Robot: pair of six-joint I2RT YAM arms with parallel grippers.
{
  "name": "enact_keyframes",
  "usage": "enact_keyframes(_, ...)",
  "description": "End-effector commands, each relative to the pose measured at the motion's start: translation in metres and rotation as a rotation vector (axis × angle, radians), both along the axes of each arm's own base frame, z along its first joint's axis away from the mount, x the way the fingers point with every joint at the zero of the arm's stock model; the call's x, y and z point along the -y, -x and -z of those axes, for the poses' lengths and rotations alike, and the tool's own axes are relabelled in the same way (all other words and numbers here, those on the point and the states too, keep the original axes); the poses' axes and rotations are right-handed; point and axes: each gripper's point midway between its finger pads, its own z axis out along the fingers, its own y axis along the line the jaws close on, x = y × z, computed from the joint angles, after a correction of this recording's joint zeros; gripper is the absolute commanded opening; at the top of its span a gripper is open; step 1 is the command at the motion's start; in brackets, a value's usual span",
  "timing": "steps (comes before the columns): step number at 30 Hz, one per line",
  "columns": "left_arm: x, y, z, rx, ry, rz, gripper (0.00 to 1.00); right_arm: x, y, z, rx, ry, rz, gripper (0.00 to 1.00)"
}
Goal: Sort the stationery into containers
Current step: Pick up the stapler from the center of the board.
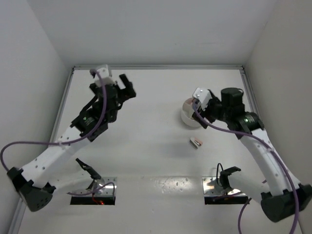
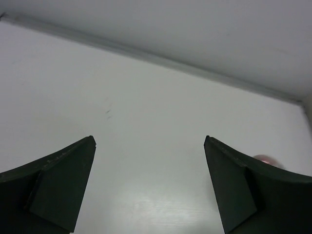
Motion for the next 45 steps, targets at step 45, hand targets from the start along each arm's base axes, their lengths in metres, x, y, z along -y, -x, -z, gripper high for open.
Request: enact_keyframes(45, -0.037, 0.014, 0.119, -0.242, -0.032, -0.044, 1.0, 0.006, 0.037, 0.234, -0.579, 0.439, 0.199, 0.52)
